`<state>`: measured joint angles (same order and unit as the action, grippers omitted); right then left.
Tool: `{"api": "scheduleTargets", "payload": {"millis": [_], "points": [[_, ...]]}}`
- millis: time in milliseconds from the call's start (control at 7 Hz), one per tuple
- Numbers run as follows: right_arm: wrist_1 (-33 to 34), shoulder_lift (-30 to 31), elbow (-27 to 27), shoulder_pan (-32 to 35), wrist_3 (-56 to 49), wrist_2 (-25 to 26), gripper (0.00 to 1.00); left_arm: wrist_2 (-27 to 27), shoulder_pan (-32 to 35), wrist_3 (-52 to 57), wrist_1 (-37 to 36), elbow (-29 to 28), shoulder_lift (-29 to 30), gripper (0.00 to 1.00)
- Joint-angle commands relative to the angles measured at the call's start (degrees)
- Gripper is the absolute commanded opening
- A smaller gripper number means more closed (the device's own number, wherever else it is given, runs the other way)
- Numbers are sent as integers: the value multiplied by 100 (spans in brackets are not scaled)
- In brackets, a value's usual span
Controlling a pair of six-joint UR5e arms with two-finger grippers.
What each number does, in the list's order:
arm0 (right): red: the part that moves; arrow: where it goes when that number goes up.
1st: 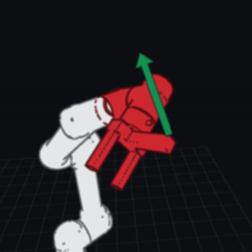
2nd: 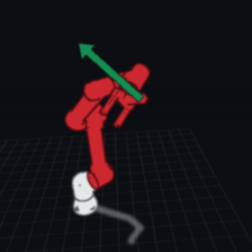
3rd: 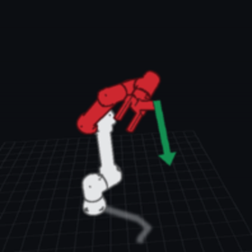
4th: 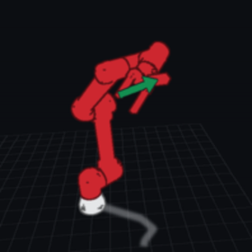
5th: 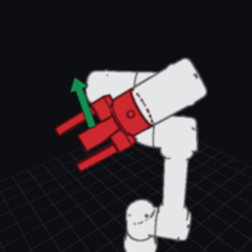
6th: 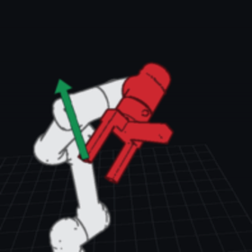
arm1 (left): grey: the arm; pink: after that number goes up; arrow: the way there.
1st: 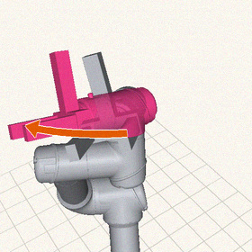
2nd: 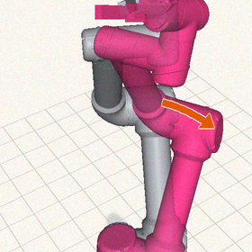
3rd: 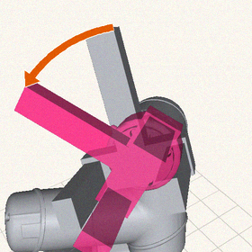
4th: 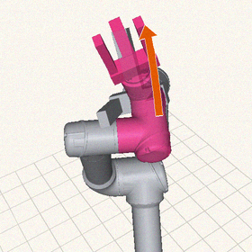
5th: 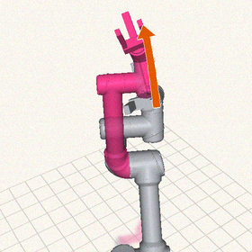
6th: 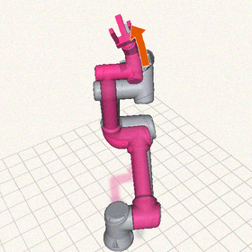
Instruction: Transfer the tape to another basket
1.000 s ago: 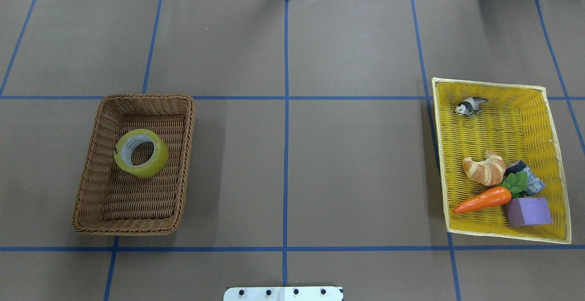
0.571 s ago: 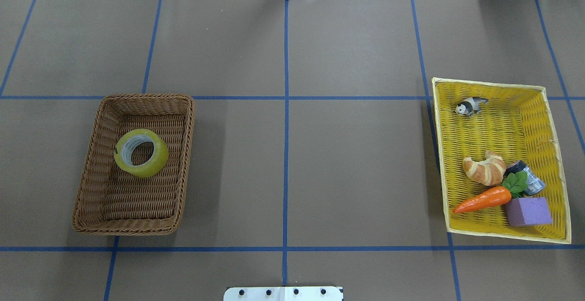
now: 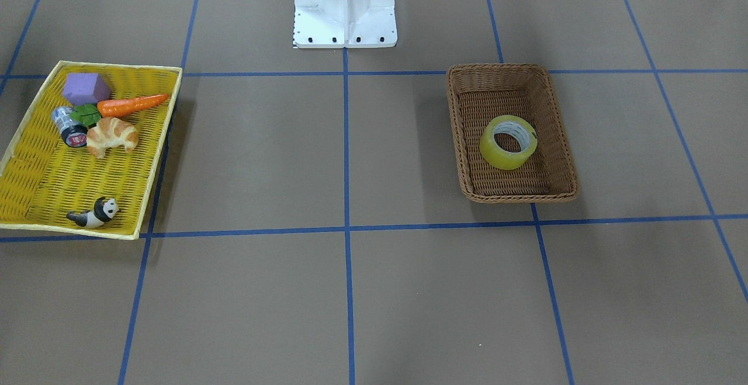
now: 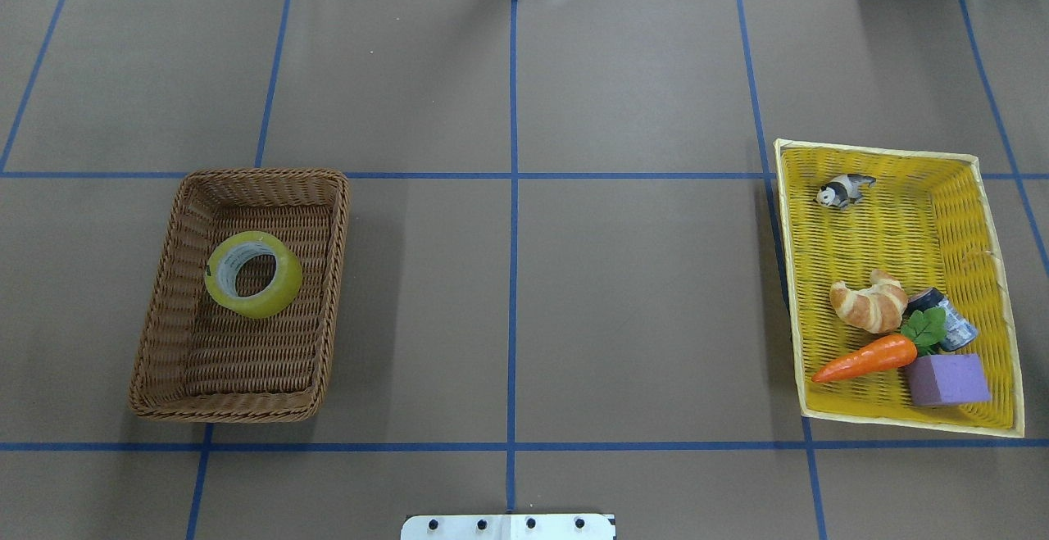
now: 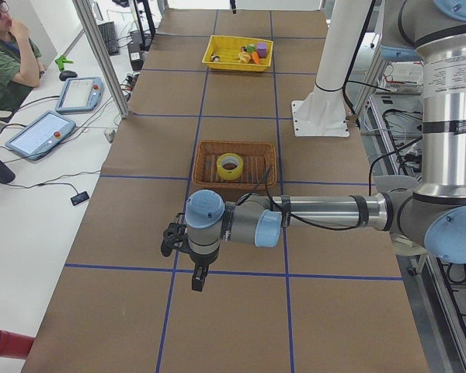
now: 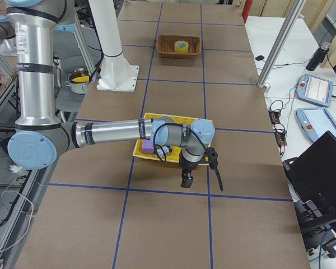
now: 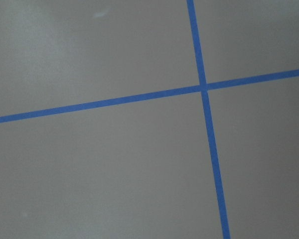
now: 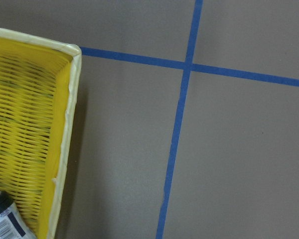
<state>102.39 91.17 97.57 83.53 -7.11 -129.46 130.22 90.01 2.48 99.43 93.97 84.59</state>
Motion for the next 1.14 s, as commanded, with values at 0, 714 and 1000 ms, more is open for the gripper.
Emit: {"api": "scheduleTargets", "payload": {"millis": [0, 714, 1000], "points": [[9, 23, -98, 242, -212, -62, 100, 107, -1, -37, -3, 8, 13, 98], [9, 41, -98, 384, -194, -167, 100, 152, 8, -37, -3, -1, -13, 98], [9, 32, -98, 418, -194, -168, 100, 152, 8, -37, 6, -1, -13, 98]]}}
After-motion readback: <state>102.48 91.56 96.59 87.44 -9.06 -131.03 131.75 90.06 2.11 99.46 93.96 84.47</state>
